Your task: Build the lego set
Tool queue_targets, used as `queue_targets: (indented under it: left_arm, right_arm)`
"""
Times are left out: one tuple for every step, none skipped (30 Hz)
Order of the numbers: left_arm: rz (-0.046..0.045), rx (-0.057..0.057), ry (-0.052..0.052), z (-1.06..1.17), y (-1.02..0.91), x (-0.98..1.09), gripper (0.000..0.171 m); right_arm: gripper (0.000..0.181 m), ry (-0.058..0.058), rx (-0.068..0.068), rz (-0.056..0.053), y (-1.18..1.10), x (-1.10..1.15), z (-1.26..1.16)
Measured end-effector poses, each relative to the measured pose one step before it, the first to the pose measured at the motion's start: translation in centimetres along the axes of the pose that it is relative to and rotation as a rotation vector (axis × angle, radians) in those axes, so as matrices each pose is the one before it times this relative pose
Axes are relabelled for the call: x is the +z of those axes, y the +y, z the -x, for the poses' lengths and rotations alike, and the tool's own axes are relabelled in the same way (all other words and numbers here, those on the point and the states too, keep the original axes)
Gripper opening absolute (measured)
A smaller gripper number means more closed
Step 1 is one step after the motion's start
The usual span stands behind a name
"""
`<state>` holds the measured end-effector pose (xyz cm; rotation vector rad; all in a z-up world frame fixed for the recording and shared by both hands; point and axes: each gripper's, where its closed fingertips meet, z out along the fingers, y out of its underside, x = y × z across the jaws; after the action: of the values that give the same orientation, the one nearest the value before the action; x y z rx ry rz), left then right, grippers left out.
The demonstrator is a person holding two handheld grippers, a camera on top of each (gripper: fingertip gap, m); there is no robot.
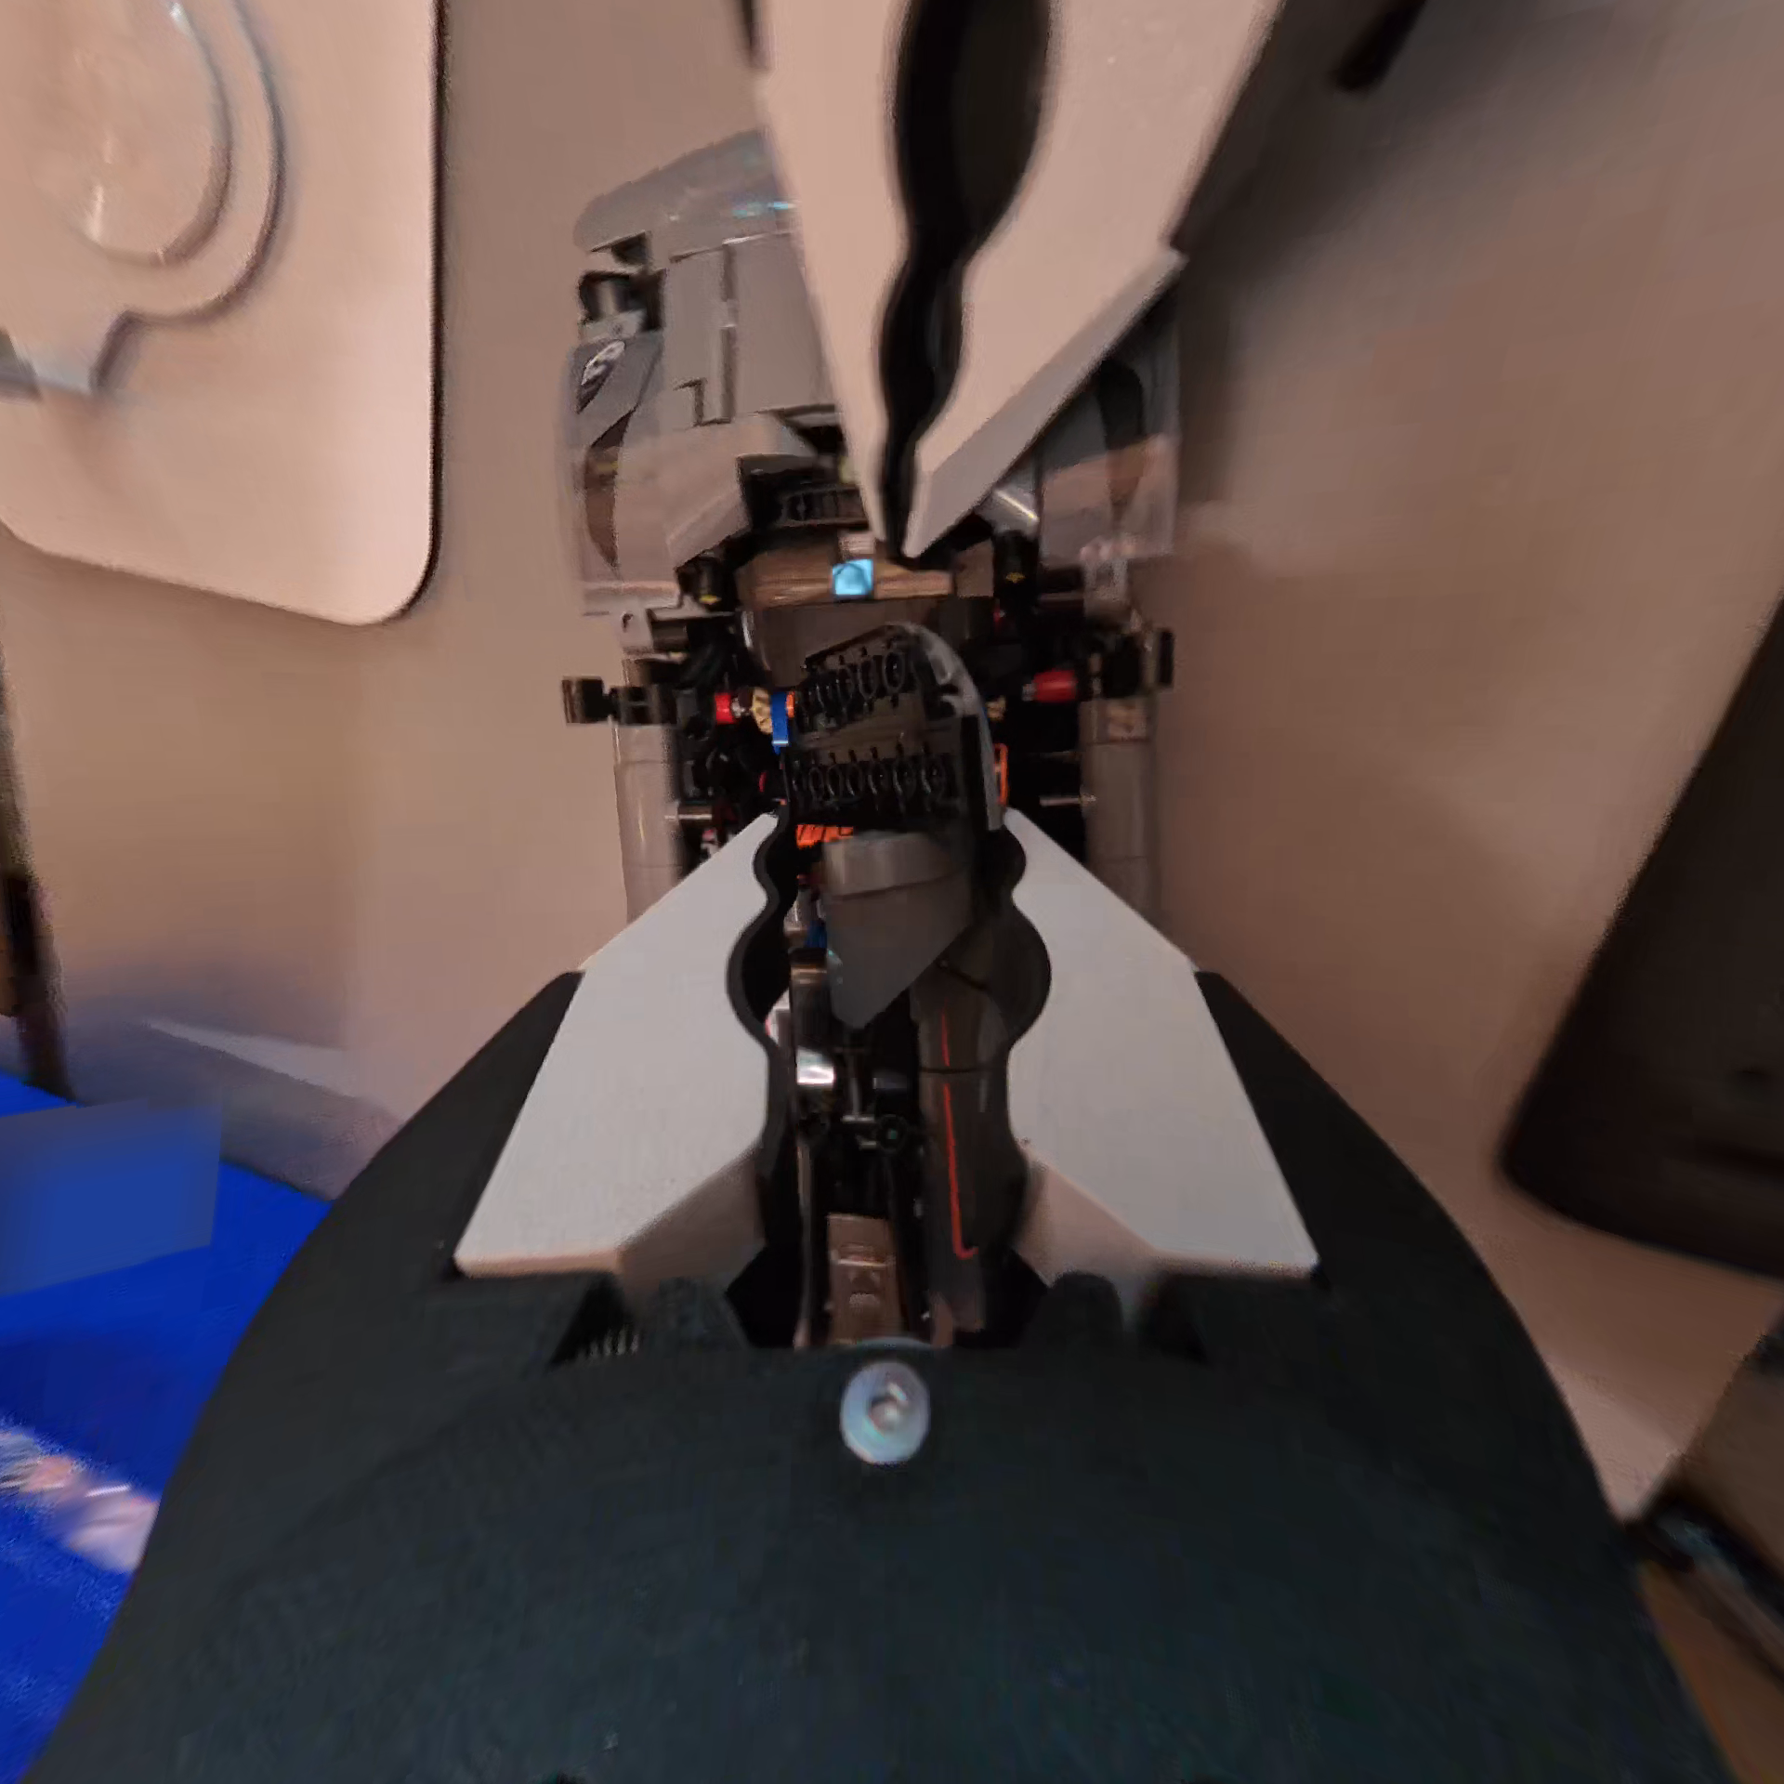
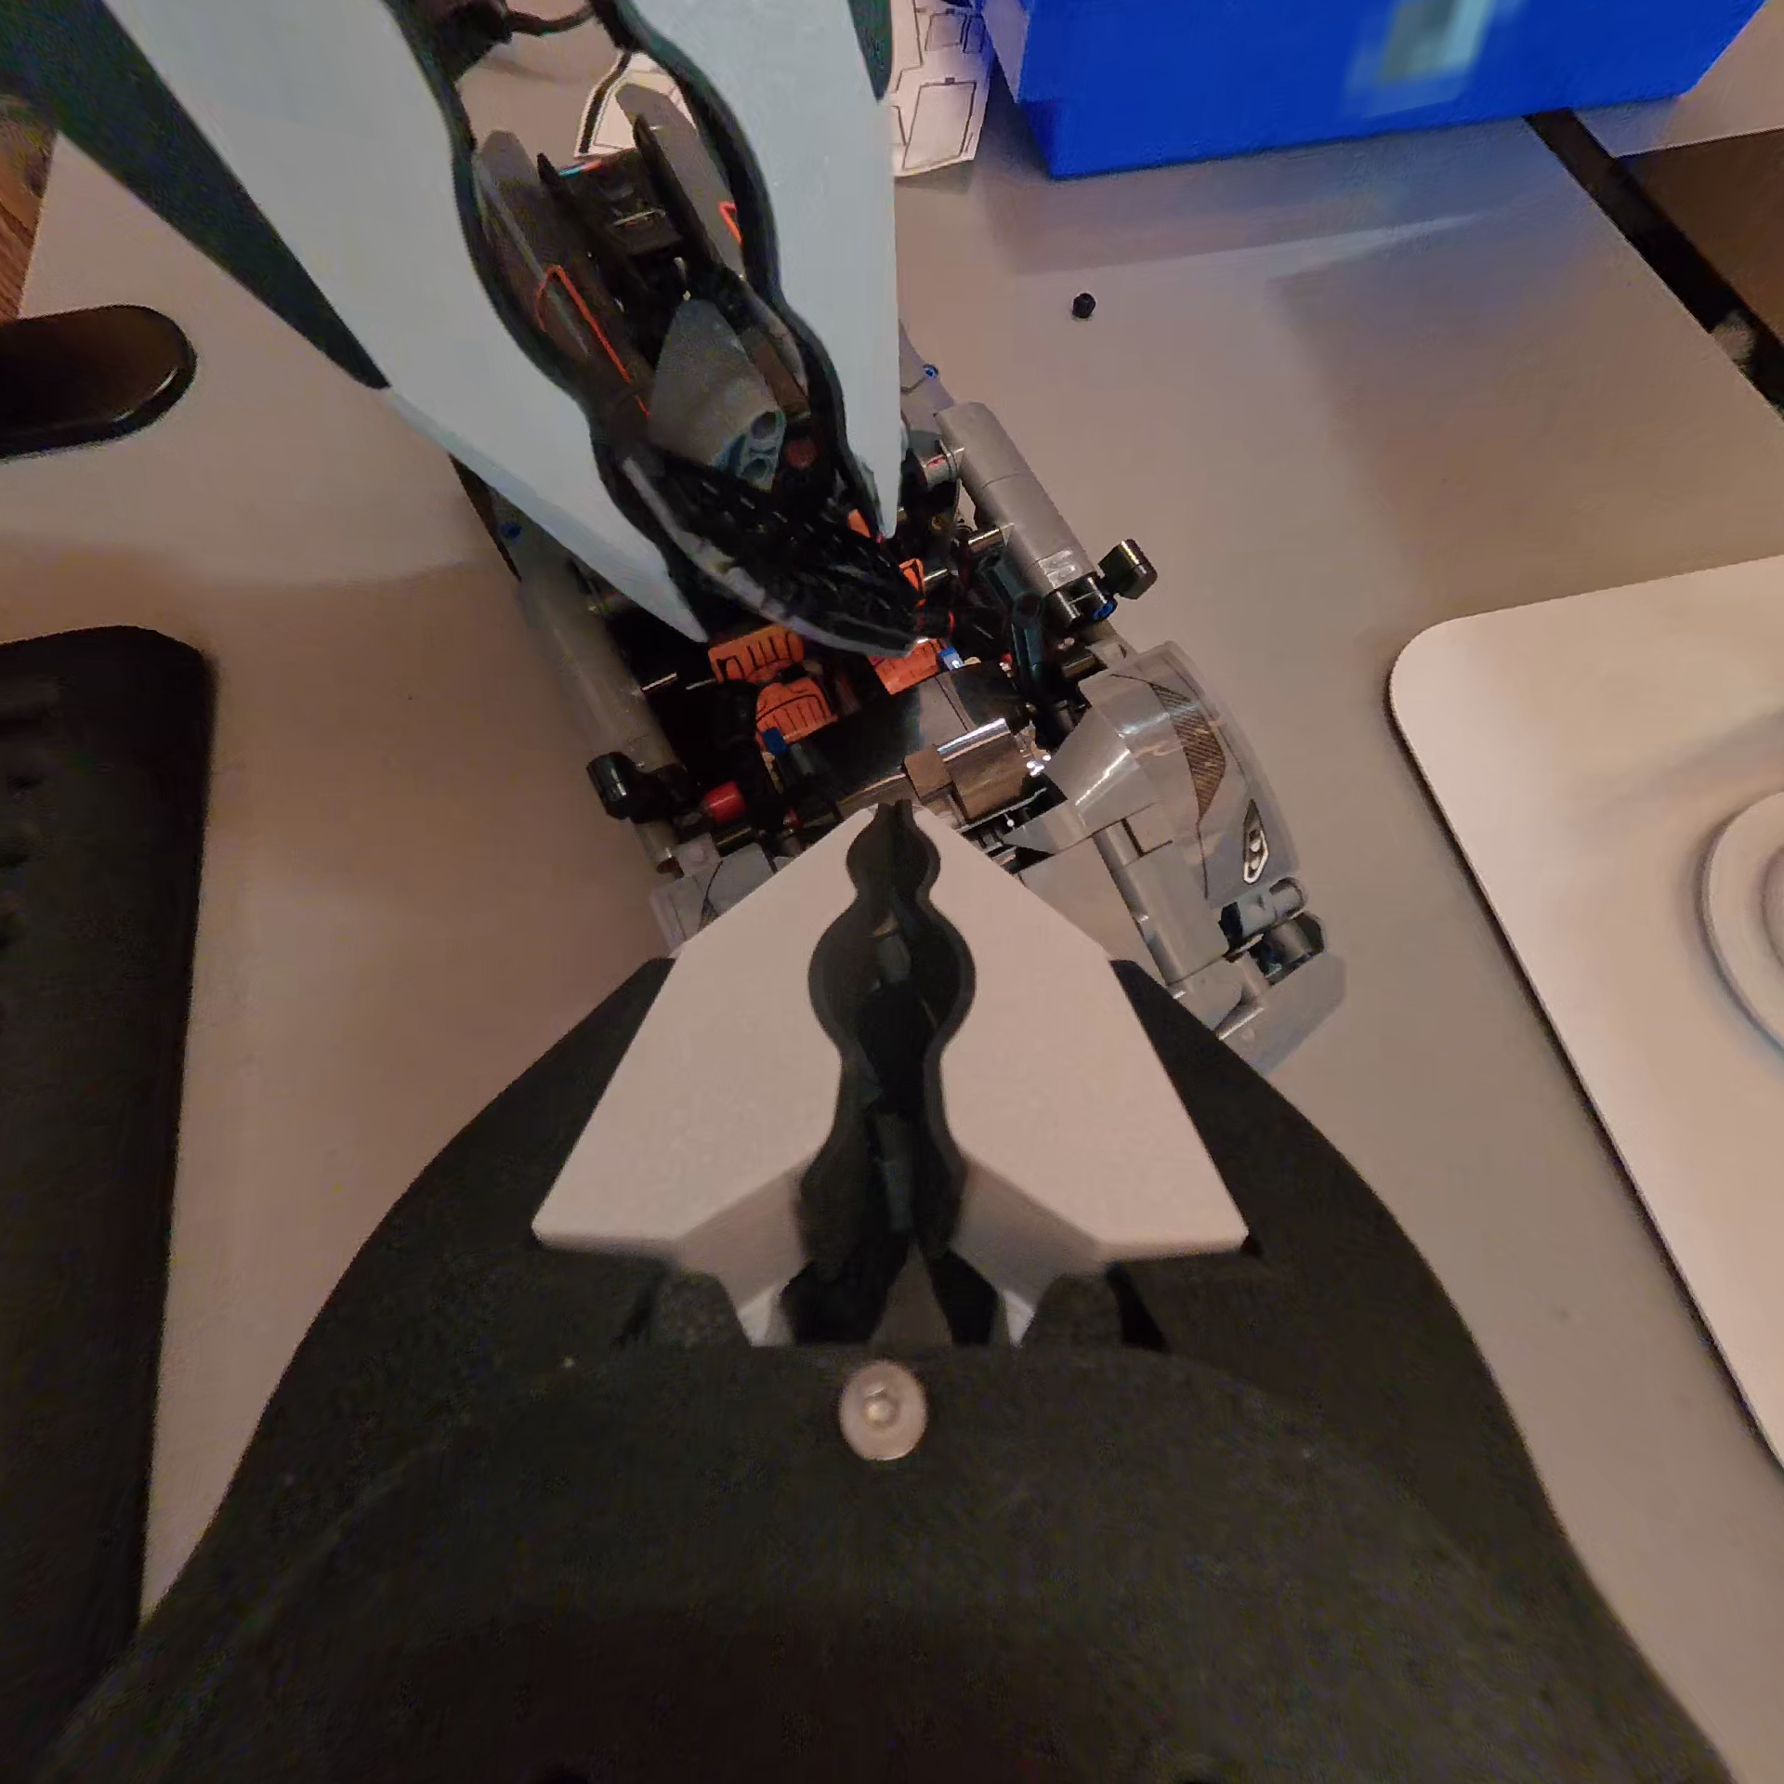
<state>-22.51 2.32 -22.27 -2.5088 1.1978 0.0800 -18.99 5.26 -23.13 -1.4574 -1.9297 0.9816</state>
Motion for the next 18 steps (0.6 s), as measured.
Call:
queue_targets:
  left_arm:
    - [-0.0362, -0.081, 0.03, 0.21, -0.118, -0.025, 0.035]
    - [-0.05349, -0.0624, 0.0324, 0.156, -0.154, -0.072, 0.035]
    - [-0.04692, -0.0636, 0.0458, -0.029, -0.035, -0.177, 0.034]
    - [-0.06815, -0.0596, 0.0503, -0.113, -0.434, -0.293, 0.028]
    - [-0.08274, -0.0671, 0.0188, 0.541, -0.707, -0.469, 0.018]
    - [-0.04413, -0.0527, 0.0586, -0.087, -0.321, -0.225, 0.018]
    - [0.00938, 0.0001, 0.0187, -0.051, 0.305, 0.109, 0.018]
    - [0.05744, 0.0349, -0.0364, 0.192, 0.762, 0.449, 0.019]
    - [0.02637, 0.0369, -0.0321, -0.152, 0.124, 0.33, 0.019]
    - [0.01428, 0.0267, -0.0191, -0.085, -0.061, -0.075, 0.018]
    - [-0.00806, 0.0083, -0.0071, 0.033, -0.418, -0.218, 0.018]
    - [-0.04021, 0.0063, 0.0052, -0.122, -1.016, -0.27, 0.018]
    - [-0.03286, 0.0128, 0.0056, -0.172, -1.07, -0.187, 0.017]
    - [-0.00763, 0.0099, 0.0005, -0.047, -0.69, -0.022, 0.018]
    - [0.01285, -0.0039, -0.0011, 0.137, -0.253, 0.098, 0.018]
    - [-0.00899, -0.0059, 0.0102, 0.009, -0.337, 0.067, 0.017]
    - [-0.02428, -0.0044, 0.0167, -0.192, -0.389, -0.019, 0.017]
    - [-0.02231, -0.0022, 0.0216, -0.43, -0.268, -0.104, 0.017]
  right_arm:
    - [0.0, -0.0028, 0.005, -0.0025, -0.018, -0.008, -0.031]
    - [0.0, -0.0033, 0.0042, -0.0035, -0.008, -0.017, -0.012]
    - [0.0, -0.0027, 0.0, -0.0022, -0.017, 0.048, 0.063]
    - [0.0, 0.002, -0.0067, 0.0014, -0.032, 0.102, 0.087]
    - [0.0, 0.0069, -0.0093, 0.0039, -0.053, 0.108, 0.068]
    - [0.0, 0.0045, -0.0066, 0.0031, -0.056, 0.08, 0.047]
    - [0.0, -0.001, -0.0003, 0.0004, -0.027, 0.04, 0.017]
    - [0.0, -0.0045, 0.0028, -0.0006, 0.014, -0.011, -0.004]
    - [0.0, -0.0038, 0.0014, 0.0, 0.037, -0.051, -0.043]
    - [0.0, -0.0041, 0.001, -0.0013, 0.008, -0.01, 0.001]
    - [0.0, -0.0032, 0.0002, -0.0011, -0.033, 0.047, 0.012]
    - [0.0, -0.0013, -0.0011, 0.0016, -0.036, 0.051, 0.016]
    - [0.0, 0.0002, -0.0011, 0.0009, -0.031, 0.036, 0.013]
    - [0.0, 0.0005, 0.0012, -0.002, -0.003, -0.003, 0.011]
    - [0.0, 0.0016, 0.0013, -0.0023, 0.02, -0.037, -0.011]
    - [0.0, 0.0031, -0.0017, -0.0007, 0.021, -0.036, -0.018]
    - [0.0, 0.0021, -0.0025, 0.0002, 0.017, -0.02, -0.019]
    - [0.0, -0.0012, -0.0001, 0.0, 0.004, -0.023, -0.019]
